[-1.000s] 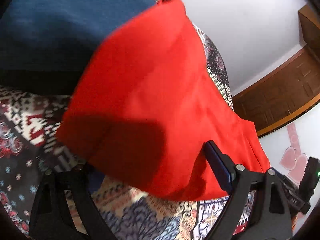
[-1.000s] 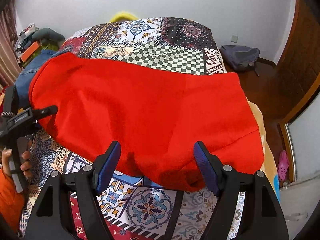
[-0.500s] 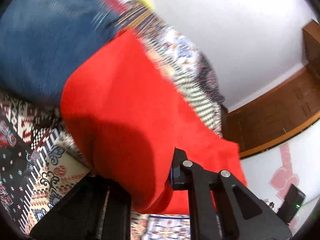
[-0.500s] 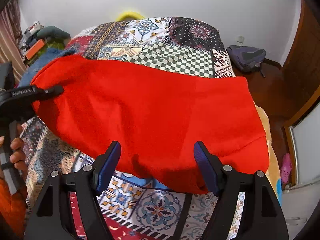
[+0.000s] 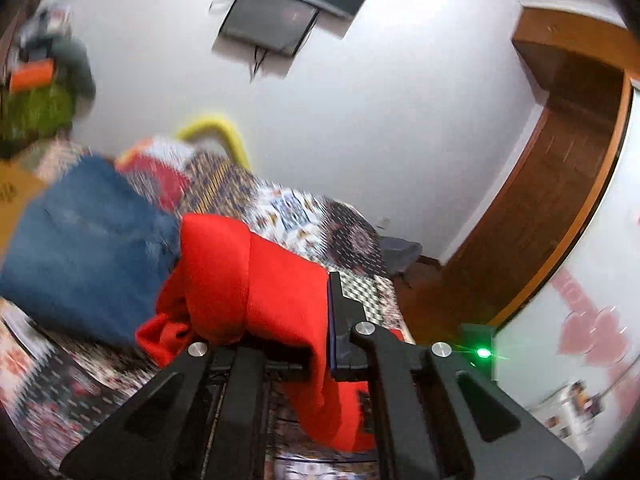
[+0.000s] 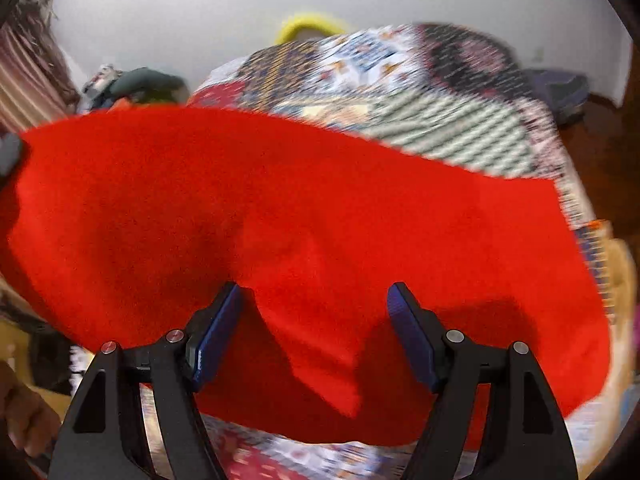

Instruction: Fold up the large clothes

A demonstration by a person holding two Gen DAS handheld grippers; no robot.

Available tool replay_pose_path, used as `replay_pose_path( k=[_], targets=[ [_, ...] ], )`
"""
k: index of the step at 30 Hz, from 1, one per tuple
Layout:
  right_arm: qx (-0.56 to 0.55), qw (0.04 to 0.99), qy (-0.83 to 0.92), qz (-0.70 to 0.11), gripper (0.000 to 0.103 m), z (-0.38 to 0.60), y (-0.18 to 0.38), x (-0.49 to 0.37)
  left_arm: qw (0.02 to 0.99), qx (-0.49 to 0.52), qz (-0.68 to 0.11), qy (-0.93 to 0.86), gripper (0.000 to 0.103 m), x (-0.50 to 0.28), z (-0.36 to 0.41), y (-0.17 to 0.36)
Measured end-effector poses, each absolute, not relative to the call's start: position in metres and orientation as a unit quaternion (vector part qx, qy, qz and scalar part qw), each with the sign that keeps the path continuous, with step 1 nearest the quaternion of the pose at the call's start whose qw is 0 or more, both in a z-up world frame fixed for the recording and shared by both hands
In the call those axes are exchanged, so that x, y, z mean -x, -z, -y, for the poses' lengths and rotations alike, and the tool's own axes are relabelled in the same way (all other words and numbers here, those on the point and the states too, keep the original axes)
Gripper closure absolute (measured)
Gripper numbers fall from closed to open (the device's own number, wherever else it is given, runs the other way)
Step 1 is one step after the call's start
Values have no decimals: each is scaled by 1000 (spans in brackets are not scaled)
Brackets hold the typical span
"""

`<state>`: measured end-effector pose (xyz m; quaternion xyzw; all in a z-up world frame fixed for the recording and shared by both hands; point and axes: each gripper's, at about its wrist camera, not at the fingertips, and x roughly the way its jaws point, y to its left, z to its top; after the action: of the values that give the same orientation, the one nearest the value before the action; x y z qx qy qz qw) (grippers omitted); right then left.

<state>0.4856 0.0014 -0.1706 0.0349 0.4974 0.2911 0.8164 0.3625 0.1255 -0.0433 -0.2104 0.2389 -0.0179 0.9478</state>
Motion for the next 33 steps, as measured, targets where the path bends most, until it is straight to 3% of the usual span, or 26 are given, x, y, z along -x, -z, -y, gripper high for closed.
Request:
replay_pose_path(
  k=[6,11,15,21,28,33],
  targets=[
    [-66,734,-344,-581,31,-41,224,-487,956,159,-248,-17,98,-356,-130,50],
    [-22,740,-344,-577,31,-47,230,-474,951,149,-269,-20,98,-371,-123,71],
    [-51,761,-338,-552,31,-1,210,-468,956,104,-275,-2,98,-386,-88,62],
    [-78,847,-192,-490,31,130,175,-470,948,48,-308,73,98,-420,-4,70],
    [-110,870,-131,-463,31,215,152,-443,860,-43,-471,193,98,-447,104,184],
    [-81,873,-130,-464,31,213,153,-434,819,-10,-539,197,96,-442,92,234]
  ],
)
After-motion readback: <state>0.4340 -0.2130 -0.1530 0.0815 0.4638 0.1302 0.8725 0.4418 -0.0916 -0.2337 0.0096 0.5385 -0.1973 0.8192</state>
